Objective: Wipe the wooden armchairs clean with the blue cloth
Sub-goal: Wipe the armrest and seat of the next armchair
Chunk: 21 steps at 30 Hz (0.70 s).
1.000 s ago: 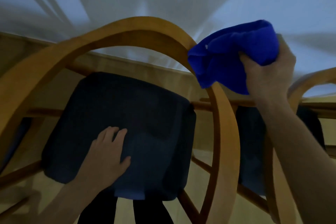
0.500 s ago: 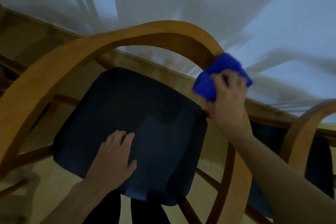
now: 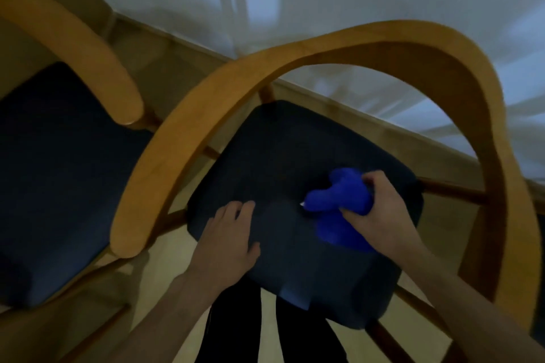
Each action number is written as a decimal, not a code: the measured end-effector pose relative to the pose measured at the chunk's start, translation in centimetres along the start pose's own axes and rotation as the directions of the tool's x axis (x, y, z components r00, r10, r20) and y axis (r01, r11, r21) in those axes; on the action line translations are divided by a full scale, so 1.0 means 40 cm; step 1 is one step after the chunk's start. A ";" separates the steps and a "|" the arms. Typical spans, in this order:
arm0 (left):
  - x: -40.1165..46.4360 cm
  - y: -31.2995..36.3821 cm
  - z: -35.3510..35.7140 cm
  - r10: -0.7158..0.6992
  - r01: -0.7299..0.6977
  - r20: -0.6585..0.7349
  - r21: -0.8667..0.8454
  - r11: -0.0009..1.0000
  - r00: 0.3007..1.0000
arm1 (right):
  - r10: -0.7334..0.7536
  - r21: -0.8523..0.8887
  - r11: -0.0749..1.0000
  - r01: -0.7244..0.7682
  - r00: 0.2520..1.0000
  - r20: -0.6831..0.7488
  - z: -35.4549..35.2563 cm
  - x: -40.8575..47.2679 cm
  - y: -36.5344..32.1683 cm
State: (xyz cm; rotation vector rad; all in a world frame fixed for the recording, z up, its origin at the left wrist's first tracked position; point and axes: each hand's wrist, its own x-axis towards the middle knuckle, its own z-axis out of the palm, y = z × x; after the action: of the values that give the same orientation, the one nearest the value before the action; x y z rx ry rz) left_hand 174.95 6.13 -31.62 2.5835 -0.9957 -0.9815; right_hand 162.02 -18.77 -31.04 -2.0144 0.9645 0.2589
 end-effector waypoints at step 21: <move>0.092 -0.044 -0.120 0.161 0.078 0.238 -0.755 0.651 0.958 | 0.073 0.693 0.363 -0.623 0.760 0.645 0.059 0.073 -0.144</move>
State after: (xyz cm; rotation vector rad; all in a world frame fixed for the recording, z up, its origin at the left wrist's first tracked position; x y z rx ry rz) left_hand 181.02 4.81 -30.60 1.7263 -0.4989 -1.4111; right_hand 168.51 -16.63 -30.38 -0.6223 0.8928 0.4038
